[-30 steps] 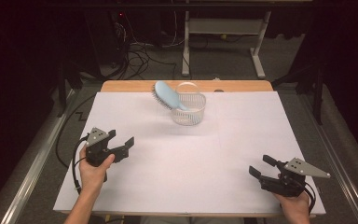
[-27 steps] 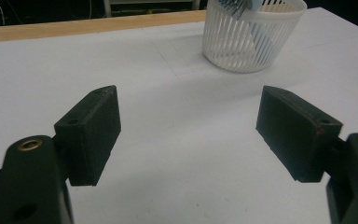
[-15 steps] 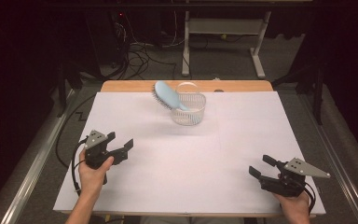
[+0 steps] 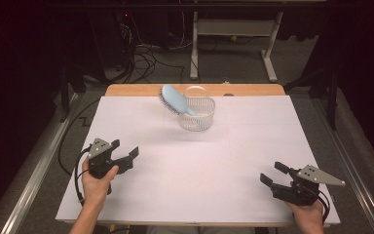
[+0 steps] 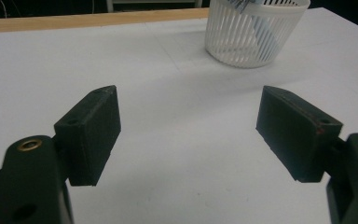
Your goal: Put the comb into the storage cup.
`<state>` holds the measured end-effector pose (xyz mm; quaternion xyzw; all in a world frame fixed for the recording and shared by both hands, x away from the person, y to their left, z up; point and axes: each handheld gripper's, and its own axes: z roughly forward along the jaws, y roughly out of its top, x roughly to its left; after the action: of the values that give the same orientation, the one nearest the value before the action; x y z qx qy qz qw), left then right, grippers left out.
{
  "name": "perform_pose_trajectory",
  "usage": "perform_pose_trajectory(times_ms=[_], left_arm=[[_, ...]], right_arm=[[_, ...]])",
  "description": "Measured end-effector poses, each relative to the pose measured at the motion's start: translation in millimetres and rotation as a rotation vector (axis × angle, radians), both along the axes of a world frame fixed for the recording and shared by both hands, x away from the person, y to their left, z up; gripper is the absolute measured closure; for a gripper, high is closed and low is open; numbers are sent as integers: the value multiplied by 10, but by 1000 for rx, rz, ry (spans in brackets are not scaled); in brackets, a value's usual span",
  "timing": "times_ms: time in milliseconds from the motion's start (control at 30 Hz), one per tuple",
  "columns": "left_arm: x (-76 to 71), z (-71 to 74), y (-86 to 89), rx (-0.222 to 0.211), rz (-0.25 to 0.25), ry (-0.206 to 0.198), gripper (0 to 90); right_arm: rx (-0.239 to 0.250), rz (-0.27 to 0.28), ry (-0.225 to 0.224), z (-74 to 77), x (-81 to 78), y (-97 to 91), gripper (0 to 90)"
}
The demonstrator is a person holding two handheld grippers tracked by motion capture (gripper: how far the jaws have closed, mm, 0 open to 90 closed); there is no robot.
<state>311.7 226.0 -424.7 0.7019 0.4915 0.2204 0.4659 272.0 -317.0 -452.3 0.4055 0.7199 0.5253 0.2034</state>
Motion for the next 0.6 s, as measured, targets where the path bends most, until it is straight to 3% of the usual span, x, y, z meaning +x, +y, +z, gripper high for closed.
perform_pose_trajectory(times_ms=[600], left_arm=[[-27,-74,33,8,18,-6,225]], right_arm=[[0,-1,1,0,0,-1,252]])
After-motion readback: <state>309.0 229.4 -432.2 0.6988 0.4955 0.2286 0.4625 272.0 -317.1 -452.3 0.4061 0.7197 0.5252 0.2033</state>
